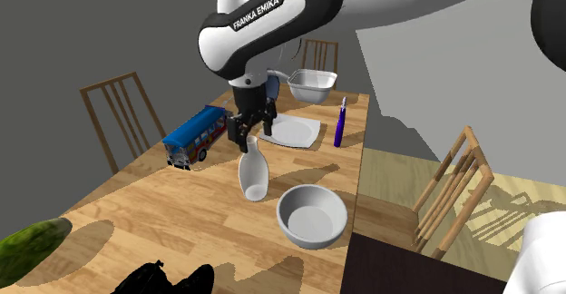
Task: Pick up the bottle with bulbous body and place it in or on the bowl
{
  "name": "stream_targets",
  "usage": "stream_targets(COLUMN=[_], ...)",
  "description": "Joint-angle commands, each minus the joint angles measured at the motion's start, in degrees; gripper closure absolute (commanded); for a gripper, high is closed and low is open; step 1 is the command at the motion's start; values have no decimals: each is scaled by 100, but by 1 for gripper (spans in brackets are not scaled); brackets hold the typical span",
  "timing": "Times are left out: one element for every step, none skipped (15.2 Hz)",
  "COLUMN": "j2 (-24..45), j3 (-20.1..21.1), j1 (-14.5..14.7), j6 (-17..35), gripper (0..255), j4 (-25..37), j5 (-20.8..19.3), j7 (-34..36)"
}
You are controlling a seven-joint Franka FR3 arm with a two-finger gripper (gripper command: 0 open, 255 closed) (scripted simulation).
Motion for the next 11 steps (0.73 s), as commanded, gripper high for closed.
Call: stream_targets(j2=[472,693,915,1141,1369,1601,1837,2078,2326,2581,2845], j3=[-27,-40,-48,-53,-55,-54,-50,-43,-35,-24,-11], j1=[-89,-147,-209,-275,-345,-417,-493,-574,-656,-742,-833], j6=[25,24,15,-1,-26,-58,-100,-150,-211,-283,-368], gripper=[0,0,0,0,0,0,0,0,0,0,0], j4=[431,645,868,1101,1346,1604,1875,2161,2465,2789,3136], j5=[130,191,252,311,370,427,482,534,585,633,679], j7=[-106,-165,-222,-274,-323,-368,-408,-444,-475,-500,-520])
